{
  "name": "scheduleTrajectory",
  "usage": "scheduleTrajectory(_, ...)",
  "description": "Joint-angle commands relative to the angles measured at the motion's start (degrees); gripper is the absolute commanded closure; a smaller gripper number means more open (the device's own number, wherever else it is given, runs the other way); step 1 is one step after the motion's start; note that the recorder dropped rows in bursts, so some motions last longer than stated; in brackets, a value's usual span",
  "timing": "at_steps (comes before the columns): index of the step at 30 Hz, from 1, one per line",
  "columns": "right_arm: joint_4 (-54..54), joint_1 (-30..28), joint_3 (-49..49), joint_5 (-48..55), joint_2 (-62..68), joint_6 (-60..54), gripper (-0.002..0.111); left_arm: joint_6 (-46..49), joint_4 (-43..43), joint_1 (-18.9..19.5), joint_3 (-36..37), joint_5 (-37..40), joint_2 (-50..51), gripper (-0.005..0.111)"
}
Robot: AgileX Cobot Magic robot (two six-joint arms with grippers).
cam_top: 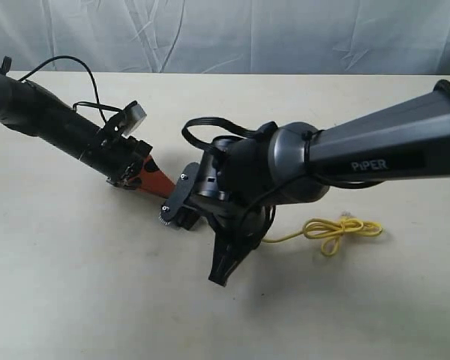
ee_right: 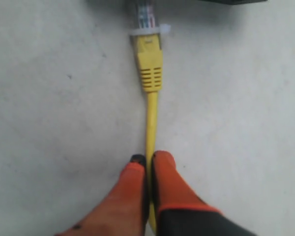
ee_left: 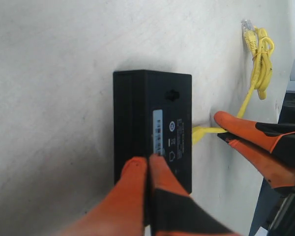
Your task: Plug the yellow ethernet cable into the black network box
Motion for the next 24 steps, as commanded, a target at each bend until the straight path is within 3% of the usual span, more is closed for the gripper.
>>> scheduleTrajectory(1,-0.56,-0.04,-0.24,0.59,-1.32,0.13,0.109,-0.32,-0.01,-0.07,0.32,-0.33,0.74,0.107)
scheduleTrajectory(24,-0.12,-0.04,-0.24,-2.48,-1.18,0.26,0.109,-0.32,-0.01,-0.07,0.32,-0.33,0.74,0.107)
